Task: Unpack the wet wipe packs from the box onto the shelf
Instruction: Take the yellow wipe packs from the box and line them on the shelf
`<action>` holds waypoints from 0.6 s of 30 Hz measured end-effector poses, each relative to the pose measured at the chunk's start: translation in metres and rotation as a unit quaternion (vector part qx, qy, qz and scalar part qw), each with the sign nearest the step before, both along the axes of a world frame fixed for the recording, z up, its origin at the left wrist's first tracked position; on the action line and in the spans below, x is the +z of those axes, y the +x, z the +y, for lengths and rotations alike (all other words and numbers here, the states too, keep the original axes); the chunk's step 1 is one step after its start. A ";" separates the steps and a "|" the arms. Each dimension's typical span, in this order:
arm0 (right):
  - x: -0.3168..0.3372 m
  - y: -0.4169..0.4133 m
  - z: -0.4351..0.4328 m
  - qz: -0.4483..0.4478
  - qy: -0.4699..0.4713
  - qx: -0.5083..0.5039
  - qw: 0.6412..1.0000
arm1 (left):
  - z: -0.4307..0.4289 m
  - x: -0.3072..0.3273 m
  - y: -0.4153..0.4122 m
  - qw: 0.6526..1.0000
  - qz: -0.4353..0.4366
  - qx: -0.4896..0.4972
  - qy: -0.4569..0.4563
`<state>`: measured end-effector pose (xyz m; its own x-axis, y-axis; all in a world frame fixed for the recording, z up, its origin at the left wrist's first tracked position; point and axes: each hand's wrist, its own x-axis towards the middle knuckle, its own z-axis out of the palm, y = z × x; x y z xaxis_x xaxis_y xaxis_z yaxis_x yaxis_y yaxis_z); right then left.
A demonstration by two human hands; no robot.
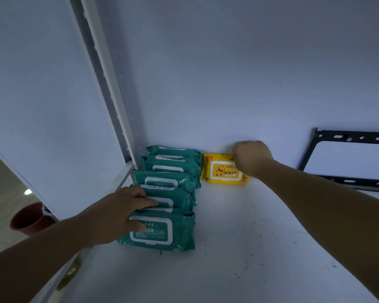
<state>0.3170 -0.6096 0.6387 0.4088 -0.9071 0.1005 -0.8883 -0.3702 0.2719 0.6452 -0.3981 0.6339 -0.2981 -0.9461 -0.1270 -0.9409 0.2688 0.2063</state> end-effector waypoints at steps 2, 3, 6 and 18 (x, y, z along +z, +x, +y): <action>0.000 -0.001 0.001 -0.014 0.011 -0.010 1.000 | 0.001 0.001 -0.002 1.000 -0.006 0.003 0.000; -0.001 -0.002 0.000 -0.033 0.016 -0.013 0.999 | 0.001 0.002 -0.002 1.000 -0.010 0.004 0.000; -0.002 -0.008 0.002 -0.098 0.040 -0.001 0.994 | 0.004 0.003 -0.004 1.000 -0.021 0.007 -0.005; 0.032 -0.049 0.070 -0.323 0.177 -0.009 0.930 | 0.023 0.031 -0.030 0.999 0.002 -0.003 -0.043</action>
<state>0.2678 -0.5401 0.6711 0.3507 -0.9364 0.0135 -0.8315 -0.3180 -0.4556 0.6157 -0.3751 0.6651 -0.3042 -0.9516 -0.0438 -0.9385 0.2914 0.1854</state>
